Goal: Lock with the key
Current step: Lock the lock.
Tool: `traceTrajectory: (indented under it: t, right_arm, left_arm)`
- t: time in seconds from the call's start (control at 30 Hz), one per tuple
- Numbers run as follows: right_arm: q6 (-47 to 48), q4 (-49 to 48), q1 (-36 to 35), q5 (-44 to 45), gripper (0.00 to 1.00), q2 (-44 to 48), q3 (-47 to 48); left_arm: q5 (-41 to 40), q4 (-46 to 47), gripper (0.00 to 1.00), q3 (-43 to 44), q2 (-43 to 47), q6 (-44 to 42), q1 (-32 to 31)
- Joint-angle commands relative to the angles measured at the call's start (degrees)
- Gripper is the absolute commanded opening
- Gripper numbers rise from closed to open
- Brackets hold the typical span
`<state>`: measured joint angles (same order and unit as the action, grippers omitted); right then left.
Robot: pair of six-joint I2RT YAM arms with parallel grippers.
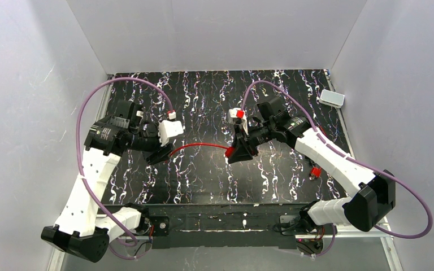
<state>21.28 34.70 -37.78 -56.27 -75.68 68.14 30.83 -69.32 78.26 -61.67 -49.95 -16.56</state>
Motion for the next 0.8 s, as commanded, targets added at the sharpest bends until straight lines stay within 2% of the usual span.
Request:
traceTrajectory:
  t: [0.0,0.1,0.2,0.37,0.5,0.57,0.67,0.77]
  right_arm:
    - [1.0,0.0,0.1,-1.7,0.01,2.1,3.1]
    - [0.9,0.0,0.1,-1.7,0.01,1.9,3.3]
    - [0.9,-0.1,0.1,-2.1,0.01,1.8,3.4]
    - [0.7,-0.3,0.0,-2.4,0.01,1.5,3.8]
    - [0.4,-0.8,0.1,-2.4,0.01,1.2,3.8]
    - [0.2,-1.3,0.1,-2.4,0.01,1.1,3.7]
    - [-2.0,-4.0,0.1,-2.2,0.01,0.8,3.3]
    - [-7.8,-11.5,0.0,-1.7,0.01,0.0,2.7]
  left_arm:
    - [2.6,-1.9,0.50,-1.3,0.3,-1.5,0.2]
    - [3.7,-2.5,0.56,-2.0,0.2,-1.7,0.2]
    - [3.7,-2.5,0.54,-2.8,-0.1,-1.9,0.2]
    - [4.6,-2.7,0.41,-3.1,-0.5,-2.1,0.2]
    - [6.5,-2.7,0.12,-2.9,-0.4,-1.7,0.2]
    - [8.5,-2.4,0.02,-2.6,-0.3,-0.6,0.2]
    - [13.2,0.1,0.00,-2.6,0.2,4.5,0.3]
    - [19.4,5.6,0.00,-3.6,0.9,13.2,0.2]
